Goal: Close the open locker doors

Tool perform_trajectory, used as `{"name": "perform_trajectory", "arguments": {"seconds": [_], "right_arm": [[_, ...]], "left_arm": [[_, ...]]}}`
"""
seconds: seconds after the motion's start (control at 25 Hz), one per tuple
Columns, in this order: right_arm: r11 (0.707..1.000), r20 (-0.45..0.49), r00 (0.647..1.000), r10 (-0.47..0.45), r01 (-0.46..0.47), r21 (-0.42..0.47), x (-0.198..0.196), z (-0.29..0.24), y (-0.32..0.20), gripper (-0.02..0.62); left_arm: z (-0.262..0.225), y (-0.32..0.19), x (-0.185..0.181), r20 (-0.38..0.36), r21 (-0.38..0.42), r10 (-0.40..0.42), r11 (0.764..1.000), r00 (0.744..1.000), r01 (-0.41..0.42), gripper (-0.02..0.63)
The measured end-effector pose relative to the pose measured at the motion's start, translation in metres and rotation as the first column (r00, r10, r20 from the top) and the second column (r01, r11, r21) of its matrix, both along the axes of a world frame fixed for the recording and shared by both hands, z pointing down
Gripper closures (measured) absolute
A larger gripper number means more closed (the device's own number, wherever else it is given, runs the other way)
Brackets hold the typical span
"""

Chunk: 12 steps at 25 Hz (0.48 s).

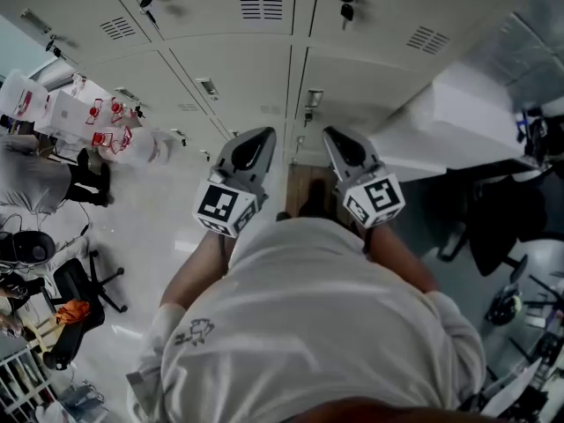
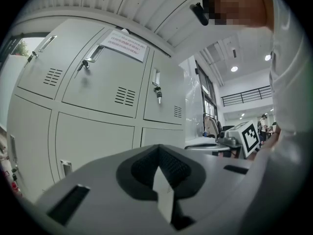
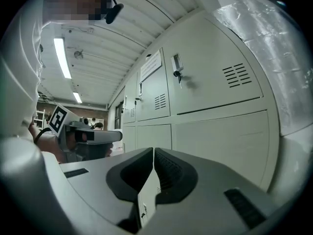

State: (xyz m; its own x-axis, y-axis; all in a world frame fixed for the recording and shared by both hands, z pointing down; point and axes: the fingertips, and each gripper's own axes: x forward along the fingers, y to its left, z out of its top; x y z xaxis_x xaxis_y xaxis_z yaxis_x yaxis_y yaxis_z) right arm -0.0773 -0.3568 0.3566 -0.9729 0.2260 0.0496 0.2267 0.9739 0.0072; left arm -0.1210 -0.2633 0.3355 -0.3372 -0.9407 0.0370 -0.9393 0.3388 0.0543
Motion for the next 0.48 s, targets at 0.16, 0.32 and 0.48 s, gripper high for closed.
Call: {"name": "perform_trajectory", "arguments": {"seconds": [0.16, 0.32, 0.48], "right_arm": [[1.0, 0.003, 1.0, 0.01, -0.01, 0.014, 0.0039, -0.0009, -0.0003, 0.597], [1.0, 0.0, 1.0, 0.022, -0.022, 0.02, 0.0057, -0.0008, -0.0017, 0.597], [0.999, 0.001, 1.0, 0.029, -0.029, 0.023, 0.0074, -0.0022, -0.0037, 0.597]], "left_arm": [[0.0, -0.0013, 0.0036, 0.0, 0.006, 0.012, 1.0, 1.0, -0.012, 0.611], [0.001, -0.0013, 0.0037, -0.009, 0.012, 0.018, 1.0, 1.0, -0.018, 0.611], [0.0015, -0.0036, 0.0046, -0.016, 0.015, 0.023, 1.0, 1.0, -0.023, 0.611]]}}
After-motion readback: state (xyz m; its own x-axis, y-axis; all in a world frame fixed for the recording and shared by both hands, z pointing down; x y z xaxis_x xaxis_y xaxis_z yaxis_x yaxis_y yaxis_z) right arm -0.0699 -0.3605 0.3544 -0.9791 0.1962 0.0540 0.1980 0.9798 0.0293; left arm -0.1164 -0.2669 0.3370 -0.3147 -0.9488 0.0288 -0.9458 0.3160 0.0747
